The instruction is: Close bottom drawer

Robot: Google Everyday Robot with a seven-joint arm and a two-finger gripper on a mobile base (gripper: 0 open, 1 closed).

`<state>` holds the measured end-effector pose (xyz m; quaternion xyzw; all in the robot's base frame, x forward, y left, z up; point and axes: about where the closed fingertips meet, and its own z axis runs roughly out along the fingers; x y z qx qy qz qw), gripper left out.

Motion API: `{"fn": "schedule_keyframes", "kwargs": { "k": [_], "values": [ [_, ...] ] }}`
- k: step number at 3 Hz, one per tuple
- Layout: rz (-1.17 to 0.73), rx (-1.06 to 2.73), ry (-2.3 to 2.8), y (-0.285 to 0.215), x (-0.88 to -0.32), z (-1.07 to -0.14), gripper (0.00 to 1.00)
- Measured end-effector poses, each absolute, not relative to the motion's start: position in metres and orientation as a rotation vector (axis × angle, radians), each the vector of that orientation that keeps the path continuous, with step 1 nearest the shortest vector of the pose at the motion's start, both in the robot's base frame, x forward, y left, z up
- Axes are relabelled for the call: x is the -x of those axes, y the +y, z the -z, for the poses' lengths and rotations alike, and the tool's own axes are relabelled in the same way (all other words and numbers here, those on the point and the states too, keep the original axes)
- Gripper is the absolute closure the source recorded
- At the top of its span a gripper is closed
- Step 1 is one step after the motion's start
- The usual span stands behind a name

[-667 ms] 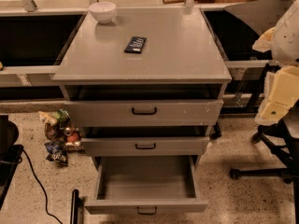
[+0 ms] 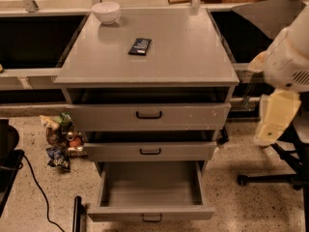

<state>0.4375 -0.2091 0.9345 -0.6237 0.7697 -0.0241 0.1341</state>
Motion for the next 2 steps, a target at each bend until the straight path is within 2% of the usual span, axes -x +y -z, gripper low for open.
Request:
{"fn": "schedule_keyframes", "kwargs": {
  "k": [2],
  "values": [
    [-0.102, 1.958, 2.167, -0.171, -0.418, -0.769, 0.00]
  ]
}}
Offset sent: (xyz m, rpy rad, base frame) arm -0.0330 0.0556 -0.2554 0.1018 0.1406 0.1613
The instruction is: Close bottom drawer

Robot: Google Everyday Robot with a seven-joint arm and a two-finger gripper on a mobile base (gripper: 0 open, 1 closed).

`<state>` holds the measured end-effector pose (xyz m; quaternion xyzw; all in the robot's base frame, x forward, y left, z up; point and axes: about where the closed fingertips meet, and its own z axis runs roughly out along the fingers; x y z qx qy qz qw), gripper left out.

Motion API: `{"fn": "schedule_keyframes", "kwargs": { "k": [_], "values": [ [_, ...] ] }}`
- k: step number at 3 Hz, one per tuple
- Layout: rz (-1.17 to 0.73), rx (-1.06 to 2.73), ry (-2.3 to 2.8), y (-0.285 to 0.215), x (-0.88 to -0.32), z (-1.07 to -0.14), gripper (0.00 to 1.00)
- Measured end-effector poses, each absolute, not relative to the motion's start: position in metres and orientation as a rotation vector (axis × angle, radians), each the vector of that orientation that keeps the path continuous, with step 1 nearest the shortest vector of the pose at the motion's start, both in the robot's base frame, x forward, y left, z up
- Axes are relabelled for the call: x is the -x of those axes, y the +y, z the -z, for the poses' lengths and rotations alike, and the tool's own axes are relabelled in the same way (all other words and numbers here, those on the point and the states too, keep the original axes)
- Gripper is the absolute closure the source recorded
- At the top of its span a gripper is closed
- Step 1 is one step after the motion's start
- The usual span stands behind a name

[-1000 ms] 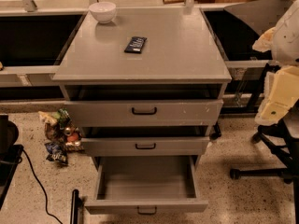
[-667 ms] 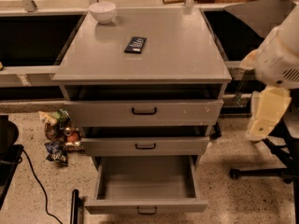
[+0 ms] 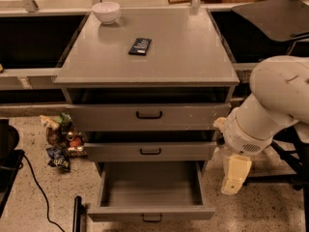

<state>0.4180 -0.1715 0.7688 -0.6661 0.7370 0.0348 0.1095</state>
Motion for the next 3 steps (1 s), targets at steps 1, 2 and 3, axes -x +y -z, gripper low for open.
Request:
{"fn": "schedule_keyframes", "kwargs": {
  "k": [1, 2, 3],
  "values": [
    [-0.102, 1.958, 2.165, -0.171, -0.418, -0.769, 0.00],
    [-0.139, 1.987, 2.137, -0.166, -0.417, -0.759, 0.00],
    [-0.235, 2.062, 2.024, -0.147, -0.400, -0.706, 0.00]
  ]
}}
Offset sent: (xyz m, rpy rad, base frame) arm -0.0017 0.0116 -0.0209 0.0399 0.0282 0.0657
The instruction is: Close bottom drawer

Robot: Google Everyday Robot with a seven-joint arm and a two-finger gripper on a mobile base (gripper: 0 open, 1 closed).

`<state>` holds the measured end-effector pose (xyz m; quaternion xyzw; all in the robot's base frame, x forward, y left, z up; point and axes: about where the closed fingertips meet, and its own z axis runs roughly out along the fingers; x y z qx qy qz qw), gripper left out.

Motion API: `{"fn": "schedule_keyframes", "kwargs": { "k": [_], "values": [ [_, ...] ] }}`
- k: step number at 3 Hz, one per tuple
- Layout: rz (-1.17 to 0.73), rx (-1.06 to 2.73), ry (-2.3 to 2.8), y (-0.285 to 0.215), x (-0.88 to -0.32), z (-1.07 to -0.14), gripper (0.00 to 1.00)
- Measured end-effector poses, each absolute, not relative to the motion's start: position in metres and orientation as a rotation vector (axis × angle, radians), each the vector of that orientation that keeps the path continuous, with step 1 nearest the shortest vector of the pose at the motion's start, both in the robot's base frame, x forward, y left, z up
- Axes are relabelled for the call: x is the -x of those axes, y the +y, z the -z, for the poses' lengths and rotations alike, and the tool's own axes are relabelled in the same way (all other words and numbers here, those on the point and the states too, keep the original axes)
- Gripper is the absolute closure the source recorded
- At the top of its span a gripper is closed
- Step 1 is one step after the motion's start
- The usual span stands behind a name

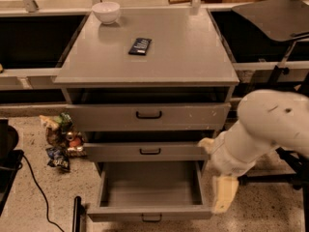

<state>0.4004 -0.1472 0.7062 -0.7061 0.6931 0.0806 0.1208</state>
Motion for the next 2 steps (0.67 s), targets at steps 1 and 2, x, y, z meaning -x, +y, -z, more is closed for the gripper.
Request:
{"fn": "schedule_keyframes", "kwargs": {
  "k": [1, 2],
  "values": [
    [-0.379, 2.082, 1.856, -0.121, -0.389, -0.633, 0.00],
    [-0.508, 2.079, 1.757, -0.097, -0.379, -0.564, 0.00]
  ]
}}
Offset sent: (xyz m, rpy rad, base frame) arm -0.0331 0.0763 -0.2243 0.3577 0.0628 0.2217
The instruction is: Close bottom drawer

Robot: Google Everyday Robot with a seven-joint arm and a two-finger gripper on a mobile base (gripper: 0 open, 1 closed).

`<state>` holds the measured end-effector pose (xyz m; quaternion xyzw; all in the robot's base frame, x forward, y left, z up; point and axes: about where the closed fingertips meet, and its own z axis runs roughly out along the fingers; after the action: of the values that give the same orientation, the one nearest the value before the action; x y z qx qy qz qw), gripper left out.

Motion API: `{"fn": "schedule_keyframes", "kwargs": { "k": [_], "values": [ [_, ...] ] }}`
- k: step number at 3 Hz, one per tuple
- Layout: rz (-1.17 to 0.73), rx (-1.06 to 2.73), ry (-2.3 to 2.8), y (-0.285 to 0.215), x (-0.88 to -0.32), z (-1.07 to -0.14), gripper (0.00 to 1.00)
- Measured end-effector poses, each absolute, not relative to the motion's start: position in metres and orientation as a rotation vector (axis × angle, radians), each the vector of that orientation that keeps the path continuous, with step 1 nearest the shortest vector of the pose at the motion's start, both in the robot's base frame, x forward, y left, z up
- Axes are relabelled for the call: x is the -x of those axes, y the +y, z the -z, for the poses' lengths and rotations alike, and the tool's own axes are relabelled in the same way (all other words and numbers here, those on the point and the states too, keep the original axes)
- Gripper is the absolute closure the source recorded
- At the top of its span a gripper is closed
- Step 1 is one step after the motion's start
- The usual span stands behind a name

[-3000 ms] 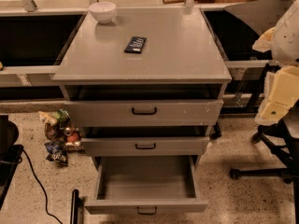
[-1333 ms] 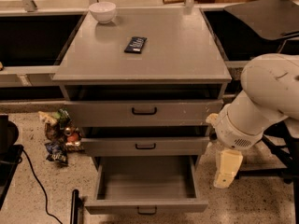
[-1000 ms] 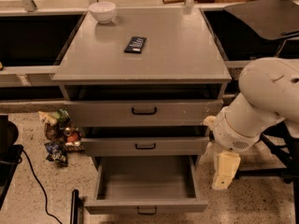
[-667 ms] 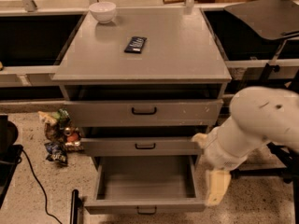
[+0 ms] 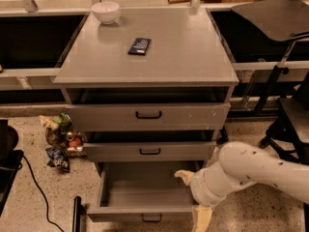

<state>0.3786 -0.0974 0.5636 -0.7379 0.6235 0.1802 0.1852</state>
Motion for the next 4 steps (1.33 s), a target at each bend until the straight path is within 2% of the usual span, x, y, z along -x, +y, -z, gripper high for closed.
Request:
{"fn": "schedule_keyframes", "kwargs": {
  "k": [1, 3, 4],
  "values": [
    [-0.606, 2.096, 1.774, -0.083, -0.373, -0.498, 0.00],
    [-0.635, 2.097, 1.775, -0.078, -0.369, -0.491, 0.00],
    [-0.597, 2.067, 1.823, -0.087, -0.386, -0.442, 0.19]
  ]
}}
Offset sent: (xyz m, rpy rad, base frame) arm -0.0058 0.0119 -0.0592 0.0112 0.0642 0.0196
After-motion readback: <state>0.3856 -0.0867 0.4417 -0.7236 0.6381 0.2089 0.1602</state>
